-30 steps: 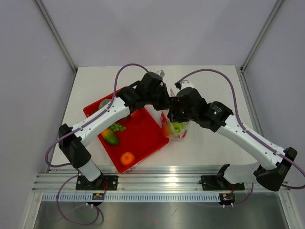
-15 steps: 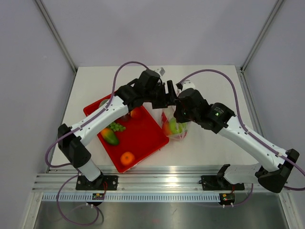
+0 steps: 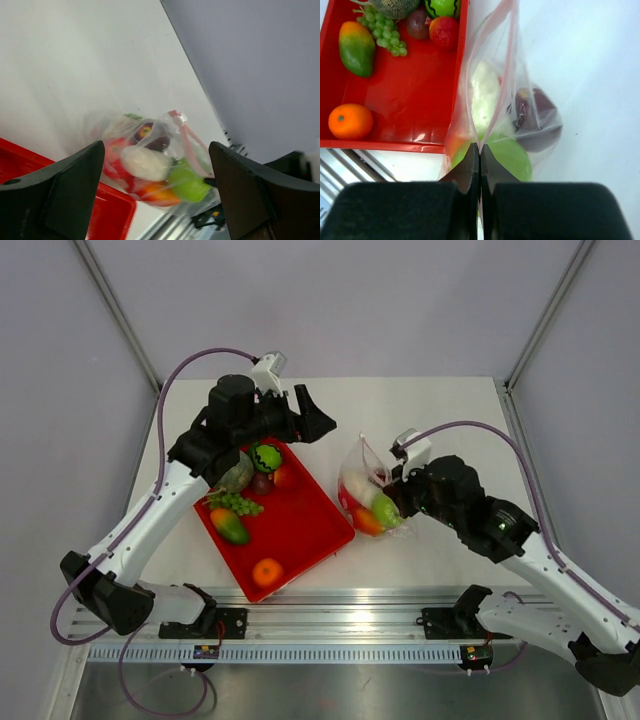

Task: Place the food in the zip-top bag and seal the zipper
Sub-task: Zip the zipper food storage bag at the center of the board.

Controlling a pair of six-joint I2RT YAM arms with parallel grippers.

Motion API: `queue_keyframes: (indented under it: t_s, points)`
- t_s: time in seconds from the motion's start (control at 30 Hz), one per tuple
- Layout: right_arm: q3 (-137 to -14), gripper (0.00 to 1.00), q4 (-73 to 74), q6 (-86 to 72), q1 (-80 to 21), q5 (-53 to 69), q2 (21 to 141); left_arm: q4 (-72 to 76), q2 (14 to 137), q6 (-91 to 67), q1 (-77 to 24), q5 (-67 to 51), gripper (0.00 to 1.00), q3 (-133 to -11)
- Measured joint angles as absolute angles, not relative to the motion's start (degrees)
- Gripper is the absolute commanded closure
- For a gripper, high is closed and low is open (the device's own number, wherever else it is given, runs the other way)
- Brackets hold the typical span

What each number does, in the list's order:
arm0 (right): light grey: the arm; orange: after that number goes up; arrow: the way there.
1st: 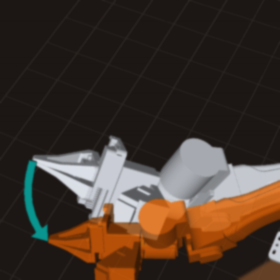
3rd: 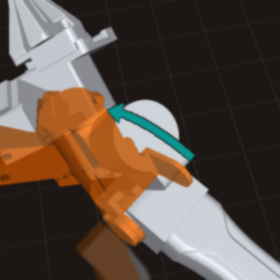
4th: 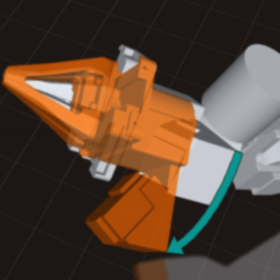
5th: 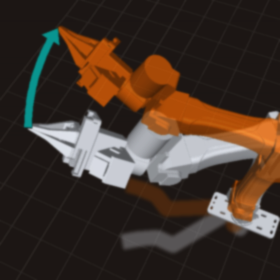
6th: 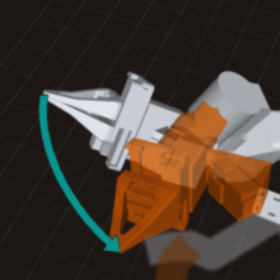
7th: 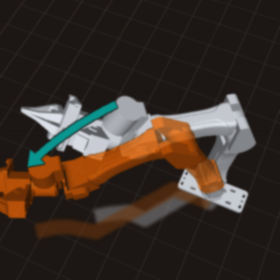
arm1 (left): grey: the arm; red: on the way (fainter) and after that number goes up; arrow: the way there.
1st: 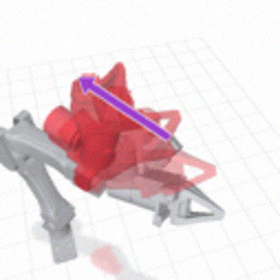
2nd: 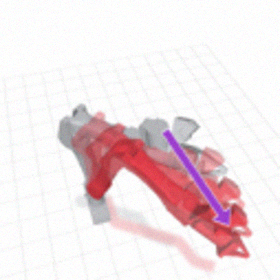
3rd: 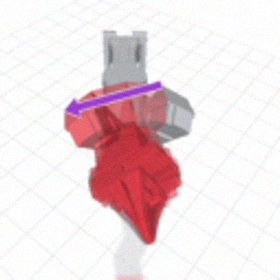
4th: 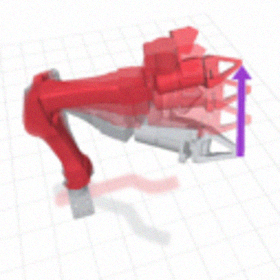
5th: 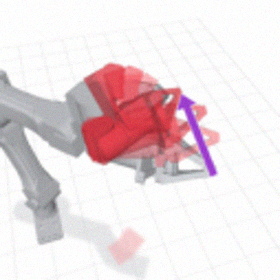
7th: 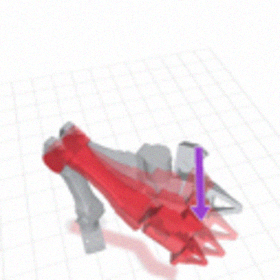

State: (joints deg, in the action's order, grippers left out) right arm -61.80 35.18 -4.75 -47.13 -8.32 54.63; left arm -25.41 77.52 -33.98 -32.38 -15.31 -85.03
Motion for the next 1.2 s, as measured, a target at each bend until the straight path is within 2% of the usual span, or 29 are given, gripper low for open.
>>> queue_keyframes:
  t_s: [0.13,0.17,0.33,0.5,0.57,0.63,0.73,1.2]
  points:
    - [-59.11,1.0,33.06,2.48,-39.9,-1.23,48.95,-20.25,73.67,-21.21,-32.03,-19.57,0.13,-78.54]
    - [-59.13,1.0,32.4,3.66,-37.71,0.75,48.8,-18.79,72.75,-17.74,-31.94,-20.97,0.17,-76.4]
    - [-59.96,1.0,31.59,8.91,-32.71,10.33,51.62,-16.27,71.48,-3.53,-31.68,-29.76,0.14,-70.78]
    - [-60.4,1.0,31.11,12.47,-31.48,17.47,53.43,-18.74,72.27,7.55,-29.76,-48.01,0.14,-71.13]
    - [-60.4,1.0,31.16,13.41,-31.44,19.59,53.32,-19.46,74.56,8.78,-27.92,-54.3,0.17,-73.41]
    - [-60.4,1.0,31.42,14.13,-31.4,21.12,53.32,-19.33,77.71,9.43,-25.39,-60.51,0.25,-75.46]
    - [-60.4,1.0,32.42,15.25,-31.31,22.96,53.32,-19.66,81.32,10.37,-22.61,-66.85,0.27,-75.75]
    - [-60.4,1.0,34.2,17.04,-31.16,27.44,53.6,-14.9,83.77,11.62,-23.79,-70.96,0.26,-75.61]
